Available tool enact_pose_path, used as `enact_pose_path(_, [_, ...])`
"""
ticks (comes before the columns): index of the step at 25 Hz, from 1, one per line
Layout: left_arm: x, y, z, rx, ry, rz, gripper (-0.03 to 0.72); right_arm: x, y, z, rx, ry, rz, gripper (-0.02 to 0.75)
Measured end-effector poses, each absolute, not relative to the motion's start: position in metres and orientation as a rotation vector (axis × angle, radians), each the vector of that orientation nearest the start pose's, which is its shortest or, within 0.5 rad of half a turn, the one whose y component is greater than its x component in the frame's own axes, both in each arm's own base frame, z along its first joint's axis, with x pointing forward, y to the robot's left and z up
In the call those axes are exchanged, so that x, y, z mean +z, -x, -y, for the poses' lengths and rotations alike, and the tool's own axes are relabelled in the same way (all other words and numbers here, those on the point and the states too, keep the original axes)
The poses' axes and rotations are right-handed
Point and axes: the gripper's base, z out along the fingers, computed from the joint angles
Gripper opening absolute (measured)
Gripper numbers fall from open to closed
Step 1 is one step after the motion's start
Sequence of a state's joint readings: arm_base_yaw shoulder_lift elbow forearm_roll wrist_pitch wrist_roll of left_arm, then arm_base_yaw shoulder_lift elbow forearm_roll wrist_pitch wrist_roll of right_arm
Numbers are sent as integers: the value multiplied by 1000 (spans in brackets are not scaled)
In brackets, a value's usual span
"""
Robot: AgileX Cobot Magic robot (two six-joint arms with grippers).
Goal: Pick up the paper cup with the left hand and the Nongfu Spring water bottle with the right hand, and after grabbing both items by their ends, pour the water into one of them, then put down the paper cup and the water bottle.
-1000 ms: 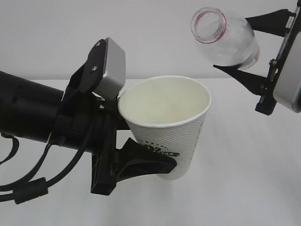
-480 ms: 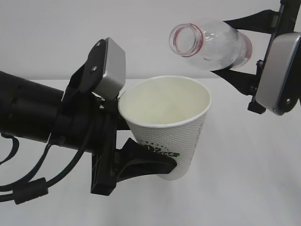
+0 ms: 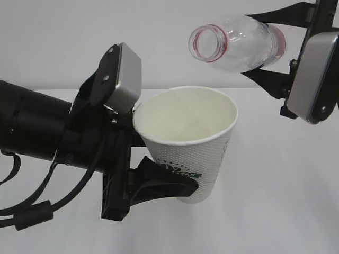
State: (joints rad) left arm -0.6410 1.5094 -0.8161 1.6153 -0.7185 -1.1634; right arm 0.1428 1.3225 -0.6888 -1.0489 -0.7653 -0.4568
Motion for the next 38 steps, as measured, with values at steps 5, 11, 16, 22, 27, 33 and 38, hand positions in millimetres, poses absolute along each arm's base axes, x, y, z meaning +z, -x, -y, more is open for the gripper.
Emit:
enact_pose_path(5, [239,-199,223,-868,-1508,-1589,494,298,-260,-93,-409,1423,-809,513])
enact_pose_path(11, [239,-199,223,-870,-1508,-1588,494,307,-263,-93,-430,1412,-783,513])
enact_pose_path(16, [241,-200,224,-885,-1478,-1595,494,308,-263,-93,-447,1419,-767,513])
enact_pose_path(22, [241,-200,224,-895,-1459,-1600,494,310,-264,-93,-466,1426,-749,513])
enact_pose_path(27, [241,-200,224,-895,-1459,-1600,494,310,-264,-93,-477,1432,-739,513])
enact_pose_path(33, [241,-200,224,-895,-1459,-1600,494,310,-264,-93,-491,1440,-726,513])
enact_pose_path(38, [241,-200,224,-895,-1459,-1600,494,310,-264,-93,-504,1447,-714,513])
